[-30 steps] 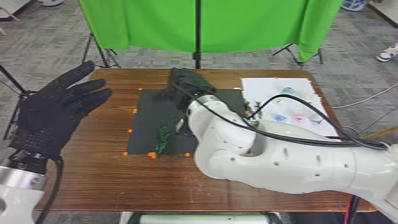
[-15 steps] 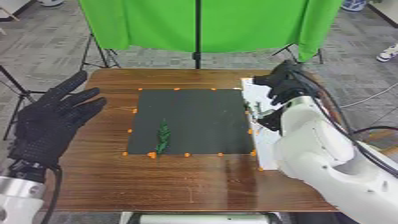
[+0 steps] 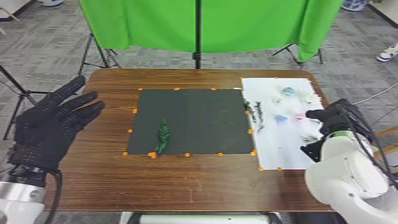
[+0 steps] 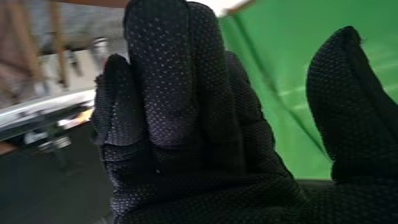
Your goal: Arrange flowers
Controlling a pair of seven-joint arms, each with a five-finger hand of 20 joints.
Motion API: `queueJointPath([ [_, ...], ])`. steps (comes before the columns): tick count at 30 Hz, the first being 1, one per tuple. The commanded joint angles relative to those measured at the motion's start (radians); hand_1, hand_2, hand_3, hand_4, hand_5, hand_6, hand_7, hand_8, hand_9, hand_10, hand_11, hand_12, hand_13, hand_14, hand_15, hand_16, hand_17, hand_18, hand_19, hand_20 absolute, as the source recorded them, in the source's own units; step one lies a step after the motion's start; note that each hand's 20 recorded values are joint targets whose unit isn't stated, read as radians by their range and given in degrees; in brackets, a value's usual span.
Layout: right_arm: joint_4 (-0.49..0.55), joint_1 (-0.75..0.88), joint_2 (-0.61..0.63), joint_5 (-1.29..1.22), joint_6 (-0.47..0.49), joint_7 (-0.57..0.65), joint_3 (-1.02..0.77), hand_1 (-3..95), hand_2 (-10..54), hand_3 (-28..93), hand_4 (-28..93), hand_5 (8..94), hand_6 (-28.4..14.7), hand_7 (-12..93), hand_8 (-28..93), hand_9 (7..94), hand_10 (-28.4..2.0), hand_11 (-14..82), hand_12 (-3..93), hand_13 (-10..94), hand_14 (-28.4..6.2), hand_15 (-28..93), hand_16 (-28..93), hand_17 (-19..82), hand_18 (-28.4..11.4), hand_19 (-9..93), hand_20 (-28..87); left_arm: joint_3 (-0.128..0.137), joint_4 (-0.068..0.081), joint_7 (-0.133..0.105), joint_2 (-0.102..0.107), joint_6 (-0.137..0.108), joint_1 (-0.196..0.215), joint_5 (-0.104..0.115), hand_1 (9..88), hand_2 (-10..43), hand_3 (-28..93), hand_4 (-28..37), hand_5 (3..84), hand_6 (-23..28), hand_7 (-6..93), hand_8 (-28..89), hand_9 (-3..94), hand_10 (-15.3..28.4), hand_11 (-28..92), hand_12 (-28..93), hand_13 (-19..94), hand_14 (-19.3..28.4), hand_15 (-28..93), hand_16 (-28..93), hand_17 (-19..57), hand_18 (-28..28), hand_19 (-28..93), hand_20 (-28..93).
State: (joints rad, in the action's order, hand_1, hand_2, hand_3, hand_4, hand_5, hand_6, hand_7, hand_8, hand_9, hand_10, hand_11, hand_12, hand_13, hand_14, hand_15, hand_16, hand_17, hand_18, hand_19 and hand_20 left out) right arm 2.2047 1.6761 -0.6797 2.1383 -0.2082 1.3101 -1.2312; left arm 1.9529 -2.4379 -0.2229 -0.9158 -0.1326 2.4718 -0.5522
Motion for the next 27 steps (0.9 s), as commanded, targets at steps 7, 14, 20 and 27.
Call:
queueJointPath([
  [7, -0.023, 0.229, 0.007, 0.071, 0.092, 0.072, -0.102, 34.9, -5.9, 66, -23, 55.8, -5.2, 9, -10, 81.6, -17.8, 20.7, 15.4, 79, -14.2, 51, 14, 48, -22.7, 93, 9, -0.008, -0.005, 0.021, -0.021, -0.004, 0.014, -0.007, 21.3, 7.2, 77, -27.0, 31.7, 7.4, 16.6, -11, 29.9, 20.6, 24, 11, 22, 27.9, 43, -7, -11.5, 28.4, 55, 2],
  [14, -0.041, 0.224, 0.013, 0.044, 0.108, 0.064, -0.106, 35.1, -6.5, 65, -23, 55.4, -5.0, 9, -10, 81.3, -17.5, 20.7, 15.4, 79, -14.1, 51, 14, 48, -22.7, 93, 8, -0.019, 0.0, 0.031, -0.017, -0.005, -0.004, -0.004, 21.3, 7.2, 77, -27.0, 31.9, 7.5, 16.4, -11, 30.0, 20.6, 24, 11, 22, 27.9, 43, -7, -11.4, 28.4, 55, 2],
  [20, -0.074, 0.19, 0.026, 0.038, 0.123, 0.064, -0.069, 35.3, -7.4, 65, -23, 54.9, -4.9, 9, -10, 81.0, -17.4, 20.8, 15.5, 79, -14.2, 51, 14, 47, -22.7, 93, 8, -0.023, 0.002, 0.033, -0.016, -0.004, -0.007, -0.006, 21.4, 7.2, 77, -26.9, 31.9, 7.6, 16.4, -11, 30.1, 20.7, 24, 11, 22, 28.0, 43, -7, -11.4, 28.4, 55, 2],
  [27, -0.125, 0.142, 0.039, 0.028, 0.151, 0.069, 0.0, 35.8, -8.1, 66, -23, 54.9, -4.6, 9, -10, 81.3, -17.1, 20.9, 15.5, 79, -14.0, 51, 14, 47, -22.5, 93, 7, -0.028, 0.003, 0.038, -0.018, -0.001, -0.013, -0.005, 21.4, 7.1, 77, -26.8, 32.0, 7.5, 16.4, -11, 30.1, 20.7, 24, 11, 23, 28.0, 43, -7, -11.4, 28.4, 55, 2],
])
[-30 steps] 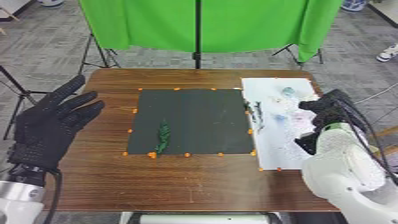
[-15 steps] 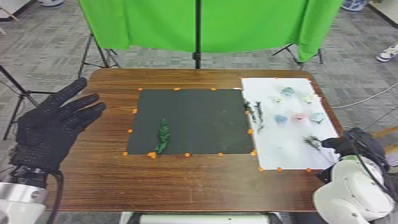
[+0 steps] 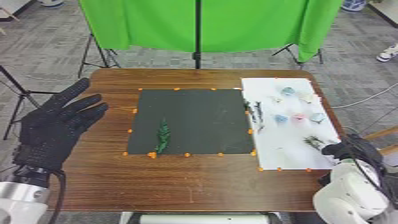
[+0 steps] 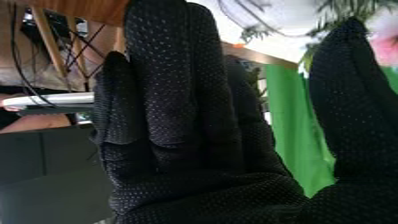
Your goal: Arrange flowers
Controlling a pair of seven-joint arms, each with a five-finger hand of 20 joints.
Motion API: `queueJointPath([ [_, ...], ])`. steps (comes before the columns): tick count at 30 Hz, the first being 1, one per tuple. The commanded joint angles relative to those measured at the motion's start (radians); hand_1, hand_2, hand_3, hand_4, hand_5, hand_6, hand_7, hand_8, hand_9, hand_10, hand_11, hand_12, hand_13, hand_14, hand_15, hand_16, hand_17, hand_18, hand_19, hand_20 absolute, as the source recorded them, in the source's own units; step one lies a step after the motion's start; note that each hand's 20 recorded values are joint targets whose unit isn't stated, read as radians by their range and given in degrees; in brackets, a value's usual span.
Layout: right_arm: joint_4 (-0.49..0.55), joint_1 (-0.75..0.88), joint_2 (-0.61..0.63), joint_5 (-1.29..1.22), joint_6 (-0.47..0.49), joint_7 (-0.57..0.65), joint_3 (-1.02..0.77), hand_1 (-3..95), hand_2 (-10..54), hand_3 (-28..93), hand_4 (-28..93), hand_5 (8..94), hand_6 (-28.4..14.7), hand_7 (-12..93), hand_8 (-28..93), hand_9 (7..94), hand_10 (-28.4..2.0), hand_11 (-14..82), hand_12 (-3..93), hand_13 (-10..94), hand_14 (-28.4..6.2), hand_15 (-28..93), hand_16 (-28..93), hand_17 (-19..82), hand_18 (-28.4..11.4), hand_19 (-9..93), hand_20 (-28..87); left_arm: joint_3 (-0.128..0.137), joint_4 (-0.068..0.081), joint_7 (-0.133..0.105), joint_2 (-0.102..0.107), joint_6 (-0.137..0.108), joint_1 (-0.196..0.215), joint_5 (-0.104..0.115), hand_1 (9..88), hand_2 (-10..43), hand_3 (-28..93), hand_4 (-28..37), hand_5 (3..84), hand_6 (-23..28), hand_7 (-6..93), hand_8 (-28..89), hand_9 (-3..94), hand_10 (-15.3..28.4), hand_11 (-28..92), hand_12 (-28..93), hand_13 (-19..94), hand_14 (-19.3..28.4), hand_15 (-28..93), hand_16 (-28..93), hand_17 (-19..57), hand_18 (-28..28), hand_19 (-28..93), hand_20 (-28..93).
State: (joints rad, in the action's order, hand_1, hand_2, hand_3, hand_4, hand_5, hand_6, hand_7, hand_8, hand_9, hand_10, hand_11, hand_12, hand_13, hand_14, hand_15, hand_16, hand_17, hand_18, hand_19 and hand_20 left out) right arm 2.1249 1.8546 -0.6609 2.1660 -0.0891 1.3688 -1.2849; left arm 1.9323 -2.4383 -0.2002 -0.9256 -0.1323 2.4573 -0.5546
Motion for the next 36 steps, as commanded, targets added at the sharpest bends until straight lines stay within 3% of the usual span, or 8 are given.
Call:
queueJointPath([
  [1, -0.055, -0.046, 0.024, 0.005, 0.033, 0.009, 0.068, 36.3, -8.4, 66, -23, 55.5, -4.4, 9, -10, 81.3, -17.0, 21.1, 15.6, 79, -13.9, 51, 14, 47, -22.5, 93, 7, -0.007, 0.005, 0.017, -0.009, -0.001, 0.0, -0.004, 21.4, 7.1, 77, -26.8, 32.0, 7.5, 16.5, -11, 30.1, 20.7, 24, 11, 22, 28.0, 43, -7, -11.4, 28.4, 55, 2],
  [7, -0.114, -0.114, 0.047, 0.052, 0.026, 0.002, 0.17, 42.7, -9.5, 69, -27, 71.8, -1.8, 14, -11, 85.4, -13.6, 22.2, 16.1, 80, -11.5, 52, 15, 47, -21.4, 93, 8, -0.01, 0.005, 0.013, -0.006, -0.002, 0.001, -0.004, 21.6, 7.0, 77, -26.7, 32.0, 7.6, 16.5, -11, 30.2, 20.7, 24, 11, 23, 28.0, 43, -7, -11.4, 28.4, 55, 2],
  [9, -0.13, -0.134, 0.048, 0.075, 0.022, -0.006, 0.196, 48.4, -9.5, 64, -28, 78.3, -1.6, 15, -1, 88.2, -11.7, 22.8, 17.0, 81, -10.3, 51, 16, 47, -21.1, 93, 11, -0.011, 0.005, 0.016, -0.007, -0.004, -0.004, -0.003, 21.6, 7.0, 77, -26.6, 32.0, 7.6, 16.4, -11, 30.2, 20.7, 24, 11, 23, 28.0, 43, -7, -11.4, 28.4, 55, 2],
  [12, -0.132, -0.149, 0.062, 0.109, -0.018, -0.01, 0.232, 55.1, -9.5, 61, -28, 85.5, 0.0, 18, 5, 92.6, -9.5, 22.5, 22.0, 83, -8.4, 52, 18, 47, -21.2, 93, 18, -0.011, 0.008, 0.026, -0.012, -0.001, -0.013, -0.005, 21.7, 7.0, 77, -26.5, 32.0, 7.6, 16.4, -11, 30.2, 20.7, 24, 11, 23, 28.0, 43, -7, -11.4, 28.4, 55, 2],
  [19, -0.113, -0.189, 0.084, 0.189, -0.107, -0.002, 0.288, 55.5, -9.5, 64, -28, 89.4, 0.6, 20, 7, 93.7, -9.7, 32.2, 18.0, 86, -7.3, 54, 20, 49, -21.1, 93, 27, -0.006, 0.004, 0.016, -0.01, -0.003, -0.001, -0.006, 21.9, 7.0, 77, -26.1, 32.0, 7.5, 16.5, -11, 30.2, 20.6, 24, 11, 23, 27.9, 43, -7, -11.4, 28.4, 55, 2],
  [26, -0.037, -0.241, 0.104, 0.241, -0.154, -0.007, 0.309, 54.8, -9.5, 66, -28, 90.2, 0.1, 20, 8, 93.7, -9.6, 35.1, 17.5, 87, -7.4, 56, 20, 49, -21.4, 93, 31, 0.011, -0.004, 0.012, -0.009, 0.001, 0.008, -0.01, 22.3, 6.9, 77, -25.7, 32.0, 7.6, 16.5, -11, 30.2, 20.7, 24, 11, 23, 27.9, 43, -7, -11.4, 28.4, 55, 2],
  [31, 0.011, -0.421, 0.096, 0.272, -0.156, -0.042, 0.461, 54.7, -9.5, 67, -28, 90.3, -0.3, 20, 8, 93.7, -9.7, 36.0, 17.4, 87, -7.4, 56, 20, 50, -21.5, 93, 32, 0.03, -0.015, 0.018, -0.011, 0.003, 0.012, -0.017, 22.4, 6.9, 77, -25.5, 32.1, 7.6, 16.6, -11, 30.2, 20.7, 24, 11, 23, 27.9, 43, -7, -11.4, 28.4, 55, 2],
  [36, -0.019, -0.724, 0.007, 0.192, -0.158, -0.118, 0.708, 54.8, -9.5, 67, -28, 90.2, -0.7, 20, 9, 93.7, -9.8, 36.6, 17.3, 87, -7.7, 57, 20, 50, -21.8, 93, 33, 0.034, -0.015, 0.02, 0.009, -0.006, 0.004, -0.011, 22.5, 6.9, 77, -25.4, 32.1, 7.6, 16.7, -11, 30.3, 20.8, 24, 11, 23, 27.9, 43, -7, -11.4, 28.4, 55, 2],
])
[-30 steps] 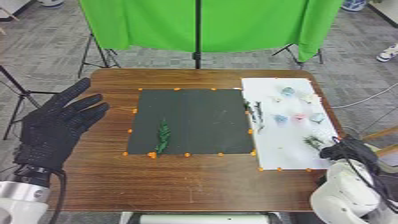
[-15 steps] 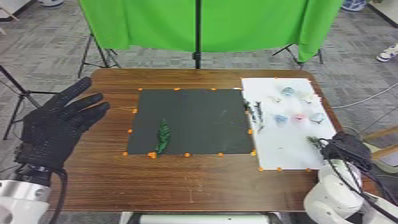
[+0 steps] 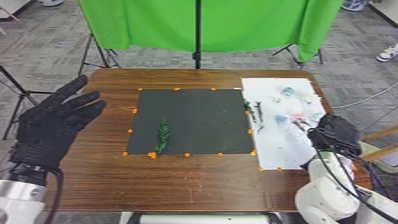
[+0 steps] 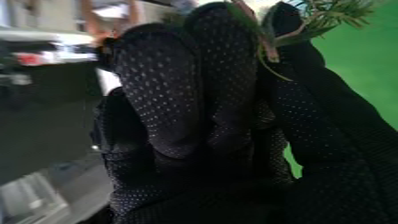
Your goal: Arrange flowers
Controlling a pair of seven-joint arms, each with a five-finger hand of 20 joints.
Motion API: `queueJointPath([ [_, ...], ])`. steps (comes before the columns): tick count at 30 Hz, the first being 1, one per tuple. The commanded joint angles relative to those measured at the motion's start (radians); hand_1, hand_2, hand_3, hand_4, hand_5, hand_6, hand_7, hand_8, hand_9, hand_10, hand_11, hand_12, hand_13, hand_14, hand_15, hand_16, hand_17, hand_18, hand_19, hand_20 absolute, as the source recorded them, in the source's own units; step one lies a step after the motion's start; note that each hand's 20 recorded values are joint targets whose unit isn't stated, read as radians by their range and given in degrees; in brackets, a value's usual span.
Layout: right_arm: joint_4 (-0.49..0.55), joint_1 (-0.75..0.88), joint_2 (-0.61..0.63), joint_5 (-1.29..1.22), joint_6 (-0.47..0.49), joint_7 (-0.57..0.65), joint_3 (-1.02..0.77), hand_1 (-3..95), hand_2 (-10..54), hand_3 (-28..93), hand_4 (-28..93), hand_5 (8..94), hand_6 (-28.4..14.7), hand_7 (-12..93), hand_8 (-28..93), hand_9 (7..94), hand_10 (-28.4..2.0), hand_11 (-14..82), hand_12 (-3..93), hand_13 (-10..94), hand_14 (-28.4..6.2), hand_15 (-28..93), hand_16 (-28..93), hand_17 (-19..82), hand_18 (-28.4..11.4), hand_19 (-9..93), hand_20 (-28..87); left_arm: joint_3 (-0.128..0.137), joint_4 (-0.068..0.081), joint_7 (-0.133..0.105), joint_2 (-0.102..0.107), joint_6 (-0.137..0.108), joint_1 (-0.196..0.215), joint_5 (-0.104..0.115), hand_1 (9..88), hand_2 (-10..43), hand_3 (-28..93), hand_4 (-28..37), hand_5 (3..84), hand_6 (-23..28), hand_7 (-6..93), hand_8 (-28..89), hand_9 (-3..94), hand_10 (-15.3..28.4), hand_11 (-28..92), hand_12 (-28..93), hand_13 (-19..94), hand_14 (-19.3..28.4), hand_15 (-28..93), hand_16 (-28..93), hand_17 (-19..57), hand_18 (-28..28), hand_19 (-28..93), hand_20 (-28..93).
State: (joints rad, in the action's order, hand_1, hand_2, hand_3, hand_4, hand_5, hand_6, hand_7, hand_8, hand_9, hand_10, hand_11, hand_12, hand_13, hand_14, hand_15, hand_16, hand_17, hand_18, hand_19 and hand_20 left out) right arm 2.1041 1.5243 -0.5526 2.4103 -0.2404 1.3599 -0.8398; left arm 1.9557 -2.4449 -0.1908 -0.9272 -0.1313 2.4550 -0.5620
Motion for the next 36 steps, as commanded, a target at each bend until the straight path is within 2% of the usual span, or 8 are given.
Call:
queueJointPath([
  [1, -0.01, -0.452, -0.128, -0.078, -0.001, -0.126, 0.311, 54.7, -9.5, 67, -28, 90.2, -0.7, 20, 9, 93.7, -9.8, 36.6, 17.3, 87, -7.7, 57, 20, 50, -21.9, 93, 34, 0.007, -0.007, 0.006, 0.017, -0.007, 0.001, -0.001, 22.5, 6.8, 77, -25.3, 32.1, 7.5, 16.7, -11, 30.3, 20.8, 24, 11, 23, 27.9, 43, -7, -11.4, 28.4, 55, 2],
  [5, -0.084, -0.62, -0.244, -0.117, 0.013, -0.172, 0.468, 54.7, -9.5, 67, -28, 90.2, -0.9, 20, 9, 93.7, -9.9, 37.1, 17.2, 87, -7.9, 57, 20, 50, -21.9, 93, 34, -0.022, 0.003, 0.046, 0.035, 0.01, -0.062, -0.006, 22.6, 6.9, 77, -25.3, 32.1, 7.7, 16.5, -11, 30.2, 20.7, 25, 11, 23, 28.0, 43, -7, -11.4, 28.4, 55, 2],
  [7, -0.12, -0.671, -0.305, -0.165, 0.026, -0.206, 0.508, 54.7, -9.5, 68, -28, 90.1, -0.9, 20, 9, 93.7, -9.9, 37.4, 17.2, 87, -7.9, 58, 20, 50, -22.0, 93, 35, -0.031, 0.007, 0.054, 0.041, 0.015, -0.081, -0.007, 22.6, 6.9, 77, -25.2, 32.1, 7.6, 16.5, -11, 30.3, 20.7, 25, 11, 23, 28.0, 43, -7, -11.4, 28.4, 55, 2],
  [13, -0.237, -0.794, -0.446, -0.229, 0.028, -0.226, 0.635, 54.5, -9.5, 68, -28, 90.1, -0.9, 20, 9, 93.7, -9.9, 37.6, 17.0, 87, -7.8, 58, 20, 50, -22.0, 93, 35, -0.051, 0.022, 0.03, 0.071, 0.025, -0.121, -0.004, 22.6, 7.0, 77, -25.1, 32.1, 7.6, 16.5, -11, 30.3, 20.7, 25, 11, 23, 28.0, 43, -7, -11.3, 28.4, 55, 2],
  [21, -0.338, -0.873, -0.54, -0.306, 0.037, -0.219, 0.753, 53.8, -9.5, 69, -28, 90.1, -0.8, 20, 9, 93.7, -9.8, 38.3, 17.0, 87, -7.8, 58, 20, 50, -21.9, 93, 36, -0.073, 0.041, 0.019, 0.077, 0.052, -0.149, -0.002, 22.7, 7.0, 77, -25.0, 32.1, 7.6, 16.5, -11, 30.3, 20.7, 25, 11, 23, 28.0, 43, -7, -11.2, 28.4, 56, 2],
  [26, -0.381, -0.868, -0.567, -0.366, 0.056, -0.204, 0.77, 53.6, -9.5, 68, -28, 90.1, -0.9, 20, 9, 93.7, -9.8, 38.4, 17.0, 87, -7.7, 58, 20, 50, -21.9, 93, 36, -0.094, 0.057, 0.026, 0.085, 0.079, -0.188, -0.001, 22.7, 7.0, 77, -25.0, 32.3, 7.7, 16.5, -11, 30.3, 20.8, 25, 11, 23, 28.0, 44, -7, -11.2, 28.4, 56, 2],
  [29, -0.395, -0.87, -0.585, -0.392, 0.069, -0.198, 0.789, 53.6, -9.5, 68, -28, 90.1, -0.8, 20, 9, 93.7, -9.8, 38.4, 17.0, 87, -7.8, 58, 20, 50, -22.0, 93, 36, -0.088, 0.055, 0.019, 0.085, 0.078, -0.18, 0.0, 22.7, 7.0, 77, -24.9, 32.3, 7.7, 16.5, -11, 30.3, 20.8, 25, 11, 23, 28.0, 44, -7, -11.2, 28.4, 56, 2],
  [36, -0.405, -0.851, -0.601, -0.439, 0.124, -0.196, 0.8, 53.3, -9.5, 68, -28, 90.1, -0.9, 21, 9, 93.7, -9.9, 38.8, 17.0, 87, -7.9, 59, 20, 50, -22.1, 93, 37, -0.099, 0.063, 0.039, 0.076, 0.095, -0.208, -0.005, 22.7, 6.9, 77, -24.7, 32.2, 7.7, 16.5, -11, 30.3, 20.8, 25, 11, 23, 28.0, 44, -7, -11.1, 28.4, 56, 2],
])
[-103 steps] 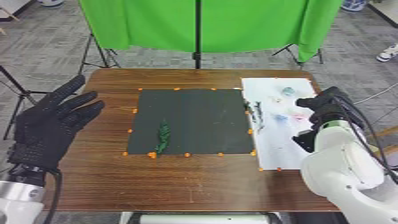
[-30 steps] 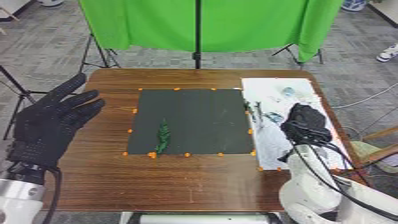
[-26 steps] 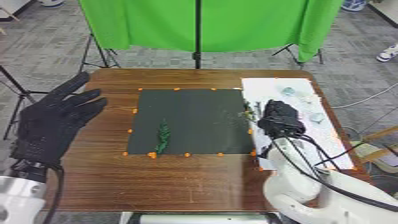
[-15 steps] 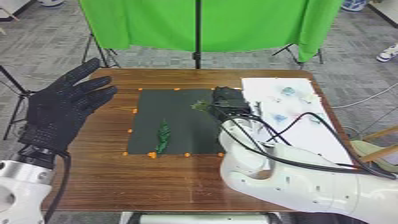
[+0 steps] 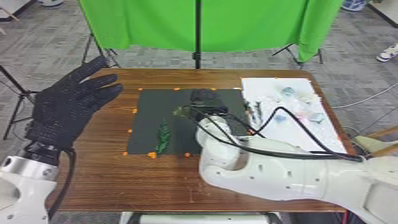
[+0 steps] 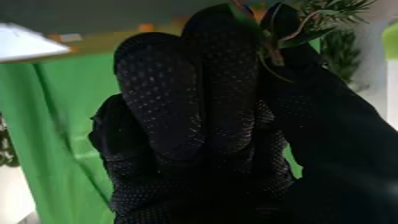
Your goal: Arrange flowers
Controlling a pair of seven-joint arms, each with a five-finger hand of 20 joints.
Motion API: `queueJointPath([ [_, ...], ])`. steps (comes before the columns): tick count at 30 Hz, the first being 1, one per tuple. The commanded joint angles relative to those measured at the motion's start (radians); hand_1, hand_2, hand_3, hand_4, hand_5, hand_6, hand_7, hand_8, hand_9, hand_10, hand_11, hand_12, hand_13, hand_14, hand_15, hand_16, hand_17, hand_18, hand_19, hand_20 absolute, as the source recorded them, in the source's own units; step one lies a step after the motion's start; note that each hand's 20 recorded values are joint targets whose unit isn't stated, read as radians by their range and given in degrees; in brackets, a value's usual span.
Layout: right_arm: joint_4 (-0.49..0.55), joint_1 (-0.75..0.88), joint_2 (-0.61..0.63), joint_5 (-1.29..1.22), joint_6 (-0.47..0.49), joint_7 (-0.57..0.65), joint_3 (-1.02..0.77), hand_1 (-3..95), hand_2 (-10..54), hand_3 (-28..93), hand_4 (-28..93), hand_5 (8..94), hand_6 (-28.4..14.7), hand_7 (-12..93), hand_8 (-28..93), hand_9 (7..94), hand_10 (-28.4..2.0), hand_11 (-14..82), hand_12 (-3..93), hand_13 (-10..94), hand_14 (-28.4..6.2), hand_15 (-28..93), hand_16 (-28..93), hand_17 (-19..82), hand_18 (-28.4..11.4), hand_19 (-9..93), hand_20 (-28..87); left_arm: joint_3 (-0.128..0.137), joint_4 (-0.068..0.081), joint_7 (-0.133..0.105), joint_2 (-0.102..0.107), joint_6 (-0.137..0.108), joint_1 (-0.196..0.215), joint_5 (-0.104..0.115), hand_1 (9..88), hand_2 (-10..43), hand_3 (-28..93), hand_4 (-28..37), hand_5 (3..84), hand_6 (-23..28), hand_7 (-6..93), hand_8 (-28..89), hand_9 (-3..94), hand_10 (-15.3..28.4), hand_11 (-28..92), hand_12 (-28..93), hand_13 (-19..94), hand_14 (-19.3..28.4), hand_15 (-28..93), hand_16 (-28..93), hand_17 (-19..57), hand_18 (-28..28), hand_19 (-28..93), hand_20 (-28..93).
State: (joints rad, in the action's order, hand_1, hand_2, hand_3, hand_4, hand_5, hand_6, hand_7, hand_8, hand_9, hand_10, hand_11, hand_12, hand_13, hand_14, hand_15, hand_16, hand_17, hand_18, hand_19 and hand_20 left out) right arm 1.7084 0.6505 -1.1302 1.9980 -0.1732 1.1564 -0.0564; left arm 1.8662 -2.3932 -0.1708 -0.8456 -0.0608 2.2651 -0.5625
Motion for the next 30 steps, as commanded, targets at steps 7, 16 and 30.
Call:
queueJointPath([
  [7, 0.009, 0.038, -0.031, -0.039, 0.084, -0.006, 0.014, 51.9, -9.5, 67, -28, 90.6, -1.1, 21, 9, 93.7, -9.8, 39.2, 17.0, 87, -8.1, 59, 20, 50, -22.2, 93, 37, -0.015, 0.015, 0.023, -0.008, 0.026, -0.026, -0.004, 22.8, 7.0, 77, -24.8, 32.2, 7.7, 16.5, -11, 30.3, 20.8, 25, 11, 23, 28.0, 44, -7, -11.1, 28.4, 56, 2],
  [16, 0.017, 0.021, -0.036, -0.049, 0.083, -0.003, 0.028, 48.9, -9.5, 65, -28, 90.6, -0.7, 21, 8, 93.7, -10.0, 39.1, 17.1, 86, -8.3, 60, 20, 49, -22.3, 93, 38, -0.027, 0.022, 0.022, 0.006, 0.031, -0.05, -0.005, 22.8, 6.9, 77, -24.7, 32.2, 7.7, 16.5, -11, 30.3, 20.9, 25, 11, 23, 28.0, 44, -7, -11.1, 28.4, 56, 2],
  [30, 0.007, -0.013, -0.041, -0.05, 0.068, 0.029, 0.05, 41.8, -9.5, 68, -28, 90.5, 0.1, 21, 3, 93.7, -10.2, 38.7, 17.4, 86, -8.8, 60, 20, 49, -22.8, 93, 38, -0.036, 0.028, 0.037, 0.007, 0.033, -0.066, -0.006, 22.9, 6.9, 77, -24.6, 32.2, 7.8, 16.5, -11, 30.3, 20.8, 25, 11, 23, 28.1, 44, -7, -11.1, 28.4, 56, 1],
])
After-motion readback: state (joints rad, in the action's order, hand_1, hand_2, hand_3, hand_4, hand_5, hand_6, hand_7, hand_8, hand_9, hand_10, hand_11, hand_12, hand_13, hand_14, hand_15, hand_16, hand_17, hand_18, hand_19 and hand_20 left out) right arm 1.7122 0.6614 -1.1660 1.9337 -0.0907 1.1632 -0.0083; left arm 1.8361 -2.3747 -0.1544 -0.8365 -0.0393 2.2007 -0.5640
